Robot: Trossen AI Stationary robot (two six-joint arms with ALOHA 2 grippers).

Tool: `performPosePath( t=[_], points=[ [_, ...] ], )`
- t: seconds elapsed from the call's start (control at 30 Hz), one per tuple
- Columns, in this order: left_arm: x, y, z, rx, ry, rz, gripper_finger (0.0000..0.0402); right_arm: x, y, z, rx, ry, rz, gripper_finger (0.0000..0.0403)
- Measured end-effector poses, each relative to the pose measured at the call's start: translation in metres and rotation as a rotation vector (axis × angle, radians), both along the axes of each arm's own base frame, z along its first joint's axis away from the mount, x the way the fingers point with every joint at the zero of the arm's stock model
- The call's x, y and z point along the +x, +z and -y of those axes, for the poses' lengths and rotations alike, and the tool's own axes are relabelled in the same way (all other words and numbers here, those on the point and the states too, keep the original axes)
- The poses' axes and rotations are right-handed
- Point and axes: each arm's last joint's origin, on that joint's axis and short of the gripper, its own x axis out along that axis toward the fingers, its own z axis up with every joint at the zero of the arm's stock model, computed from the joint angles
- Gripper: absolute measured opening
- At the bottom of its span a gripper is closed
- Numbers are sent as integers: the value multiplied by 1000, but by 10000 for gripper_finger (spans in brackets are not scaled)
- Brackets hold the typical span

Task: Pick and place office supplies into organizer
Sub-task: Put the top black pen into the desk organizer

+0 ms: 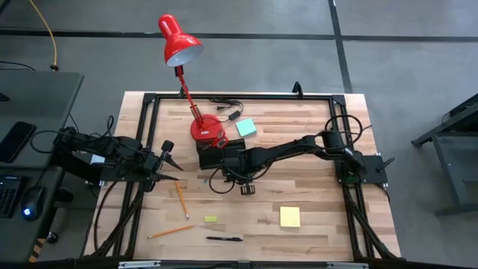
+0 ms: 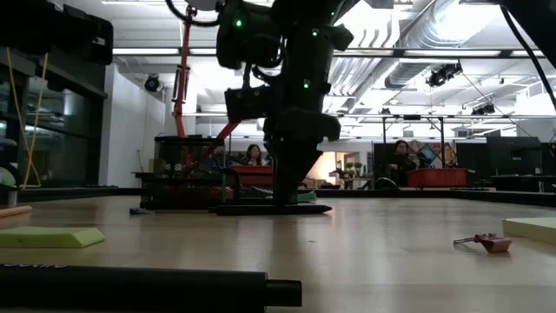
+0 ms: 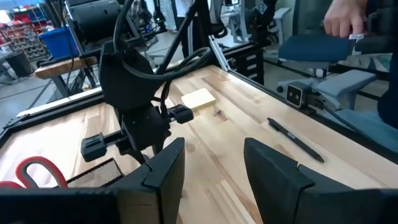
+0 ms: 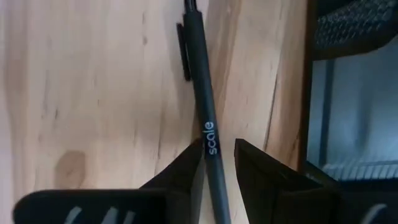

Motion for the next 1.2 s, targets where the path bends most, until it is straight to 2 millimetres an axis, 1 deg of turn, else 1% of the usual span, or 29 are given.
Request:
performPosePath(
  t=[0.17, 0.43, 0.53, 0.63, 0.67, 1.0, 1.1, 1.2],
  points=[
    [0, 0, 0, -1, -1, 1, 156, 2, -10, 2, 3, -5, -17, 78],
    [0, 0, 0, 0, 1, 1, 156, 3, -12, 4, 6, -8, -16, 77],
    [0, 0, 0, 0, 4, 1, 156, 4, -12, 4, 12, -26, -15, 58],
    [0, 0, 0, 0, 4, 1, 156, 4, -12, 4, 11, -25, -10, 16],
    [0, 0, 0, 1, 8, 1, 156, 4, -13, 4, 12, -26, -8, 10],
    [0, 0, 0, 4, 11, 2, 156, 6, -13, 4, -13, -50, 11, 3],
    [0, 0, 0, 7, 15, 2, 156, 5, -9, 3, -14, -51, 22, 2],
    [0, 0, -1, 12, 39, 3, 156, 6, -3, 0, -59, -53, 64, 2]
  ],
)
